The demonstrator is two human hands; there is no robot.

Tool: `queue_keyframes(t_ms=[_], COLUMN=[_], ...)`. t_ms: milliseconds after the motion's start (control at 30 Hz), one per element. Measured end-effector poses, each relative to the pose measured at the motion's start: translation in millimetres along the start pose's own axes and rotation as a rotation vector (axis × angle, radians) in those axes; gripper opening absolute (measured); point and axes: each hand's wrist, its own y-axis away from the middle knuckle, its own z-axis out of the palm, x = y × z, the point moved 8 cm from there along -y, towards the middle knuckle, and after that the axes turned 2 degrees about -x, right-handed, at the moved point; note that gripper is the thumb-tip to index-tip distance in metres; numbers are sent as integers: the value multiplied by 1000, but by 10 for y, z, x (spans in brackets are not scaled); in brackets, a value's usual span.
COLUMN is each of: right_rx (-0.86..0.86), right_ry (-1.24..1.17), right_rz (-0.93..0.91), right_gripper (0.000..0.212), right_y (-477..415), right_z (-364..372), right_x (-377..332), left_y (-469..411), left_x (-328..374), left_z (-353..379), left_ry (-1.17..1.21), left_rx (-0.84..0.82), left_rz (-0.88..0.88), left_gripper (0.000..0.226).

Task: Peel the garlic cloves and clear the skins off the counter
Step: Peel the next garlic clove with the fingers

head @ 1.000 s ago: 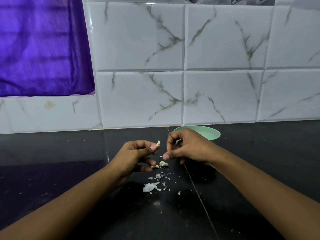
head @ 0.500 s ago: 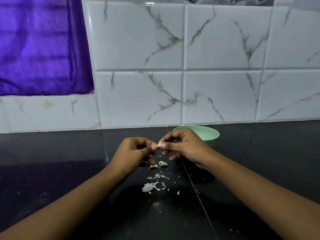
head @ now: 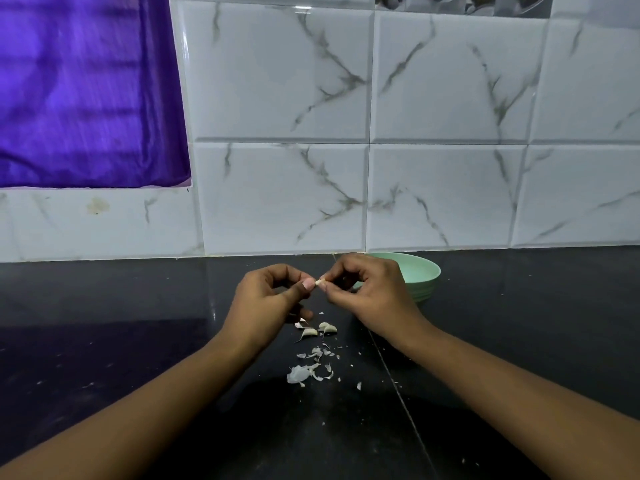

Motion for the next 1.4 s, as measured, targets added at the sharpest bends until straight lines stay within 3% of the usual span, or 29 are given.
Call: queue_keyframes(t_ms=[133, 200, 400, 567, 767, 833, 1033, 1200, 1400], right_rx=[-91, -145, -232, -371, -460, -433, -300, -242, -367], right_ry=[-404, -580, -691, -877, -947, -847, -258, 2, -565], right_rz=[482, 613, 703, 782, 817, 773, 341, 83, 518], right_gripper=[19, 19, 21, 20, 19, 19, 16, 15, 3], right_y=[59, 109, 162, 202, 247, 222, 40, -9, 124], right_z=[153, 223, 306, 378, 421, 395, 202, 124, 293], right_x=[273, 311, 300, 258, 247, 279, 267, 130, 375], left_y=[51, 71, 61, 25, 11, -1, -21, -18, -3], left_x=[125, 176, 179, 96, 8, -22, -131, -147, -164], left_z=[-8, 22, 43, 92, 160, 135, 95, 97, 157], left_ry=[-177, -244, -248, -79, 104, 94, 74, 102, 159], left_rx=[47, 45, 14, -95, -194, -162, -85, -76, -158], left_rz=[144, 197, 249, 190, 67, 37, -71, -105, -126], left_gripper=[6, 6, 13, 13, 7, 9, 13, 14, 14])
